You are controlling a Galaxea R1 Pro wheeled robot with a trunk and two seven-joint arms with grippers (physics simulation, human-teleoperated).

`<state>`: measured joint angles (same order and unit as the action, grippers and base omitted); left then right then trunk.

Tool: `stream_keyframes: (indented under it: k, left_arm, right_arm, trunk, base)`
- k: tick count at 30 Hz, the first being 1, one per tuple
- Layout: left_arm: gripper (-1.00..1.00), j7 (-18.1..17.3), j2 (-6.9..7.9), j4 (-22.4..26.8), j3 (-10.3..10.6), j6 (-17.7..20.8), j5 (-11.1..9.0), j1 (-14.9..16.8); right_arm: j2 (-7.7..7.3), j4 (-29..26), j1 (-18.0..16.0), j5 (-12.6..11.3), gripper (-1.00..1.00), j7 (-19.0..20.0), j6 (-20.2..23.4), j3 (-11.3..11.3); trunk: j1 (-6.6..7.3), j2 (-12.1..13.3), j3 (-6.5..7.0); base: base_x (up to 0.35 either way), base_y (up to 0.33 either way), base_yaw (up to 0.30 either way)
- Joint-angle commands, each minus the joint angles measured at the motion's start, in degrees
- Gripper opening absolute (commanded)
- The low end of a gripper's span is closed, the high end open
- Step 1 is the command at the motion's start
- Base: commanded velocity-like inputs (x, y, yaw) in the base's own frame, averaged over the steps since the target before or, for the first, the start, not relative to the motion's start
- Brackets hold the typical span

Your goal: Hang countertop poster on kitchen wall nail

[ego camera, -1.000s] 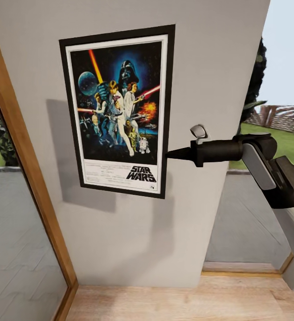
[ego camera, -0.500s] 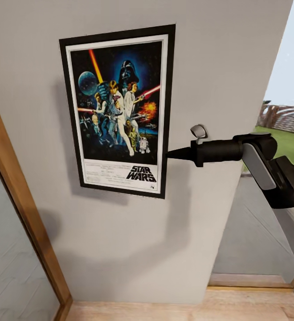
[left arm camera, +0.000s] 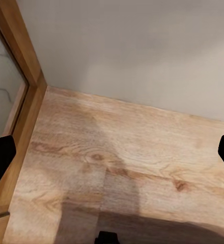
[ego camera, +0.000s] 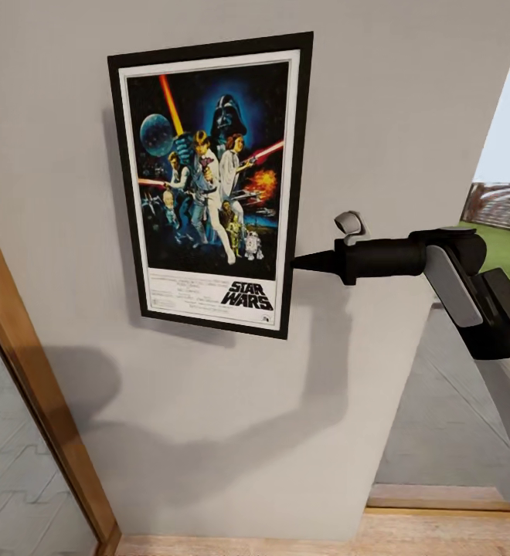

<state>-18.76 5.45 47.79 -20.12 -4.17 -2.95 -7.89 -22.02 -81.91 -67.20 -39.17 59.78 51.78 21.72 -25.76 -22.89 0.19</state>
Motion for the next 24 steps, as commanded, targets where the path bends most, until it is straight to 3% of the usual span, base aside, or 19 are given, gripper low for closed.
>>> stream_keyframes:
  k: [1, 7, 13, 24]
  left_arm:
    - [1.00, -0.33, -0.01, 0.01, -0.08, 0.00, -0.30, -0.02]
    - [1.00, -0.33, -0.01, 0.01, -0.08, 0.00, -0.30, -0.02]
    - [1.00, -0.39, 1.84, -0.17, 0.06, 0.12, -0.30, -0.02]
    - [1.00, -0.40, 1.99, -0.16, 0.00, 0.13, -0.30, -0.02]
  right_arm:
    - [-0.04, 0.02, -0.03, -0.26, -1.00, -0.01, 0.25, 0.07]
    - [-0.04, 0.02, -0.03, -0.26, -1.00, -0.01, 0.25, 0.07]
    - [-0.04, 0.00, -0.03, -0.29, -1.00, -0.02, 0.25, -1.43]
    - [-0.04, 0.00, -0.03, -0.26, -1.00, -0.02, 0.25, -1.51]
  trunk:
    - [-0.02, -0.03, -0.01]
    - [-0.02, -0.03, -0.01]
    - [-0.02, -0.03, -0.01]
    - [-0.02, -0.03, -0.01]
  base:
    - [0.000, 0.000, 0.000]
    - [0.000, 0.000, 0.000]
    - [0.000, 0.000, 0.000]
    - [0.000, 0.000, 0.000]
